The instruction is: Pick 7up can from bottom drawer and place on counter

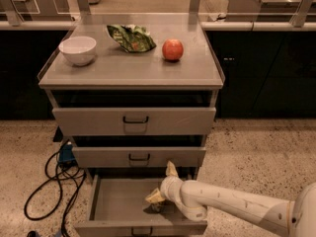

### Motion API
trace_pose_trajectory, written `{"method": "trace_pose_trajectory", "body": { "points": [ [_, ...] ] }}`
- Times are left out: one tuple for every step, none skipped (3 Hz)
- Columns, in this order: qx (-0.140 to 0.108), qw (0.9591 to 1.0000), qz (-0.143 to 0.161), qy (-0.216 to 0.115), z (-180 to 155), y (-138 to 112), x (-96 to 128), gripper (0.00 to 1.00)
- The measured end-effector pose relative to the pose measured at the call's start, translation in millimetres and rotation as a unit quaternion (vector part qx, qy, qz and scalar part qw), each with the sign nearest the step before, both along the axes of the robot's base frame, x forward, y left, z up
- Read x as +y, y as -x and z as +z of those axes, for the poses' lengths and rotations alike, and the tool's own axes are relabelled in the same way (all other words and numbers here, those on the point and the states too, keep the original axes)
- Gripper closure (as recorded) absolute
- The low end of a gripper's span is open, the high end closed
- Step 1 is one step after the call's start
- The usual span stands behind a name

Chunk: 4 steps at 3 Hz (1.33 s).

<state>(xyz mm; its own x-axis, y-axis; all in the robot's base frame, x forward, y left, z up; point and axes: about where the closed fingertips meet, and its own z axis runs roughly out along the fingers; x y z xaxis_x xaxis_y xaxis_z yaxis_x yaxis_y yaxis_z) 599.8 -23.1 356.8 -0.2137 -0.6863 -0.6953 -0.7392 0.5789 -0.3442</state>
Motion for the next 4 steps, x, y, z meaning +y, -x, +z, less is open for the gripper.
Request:
{"method": "trace_pose_trajectory", "body": {
  "points": [
    [0.017,0.9996,0.002,-0.023,-7.1,-0.7,-12.2,0.00],
    [0.041,0.9972,-0.015,-0.060,-38.7,-0.7,-63.7,0.00],
    [0.068,0.9933,-0.013,-0.092,-76.6,9.8,-99.5,0.00],
    [0.070,0.9919,0.003,-0.106,-72.5,12.6,-91.6,0.00]
  ]
}}
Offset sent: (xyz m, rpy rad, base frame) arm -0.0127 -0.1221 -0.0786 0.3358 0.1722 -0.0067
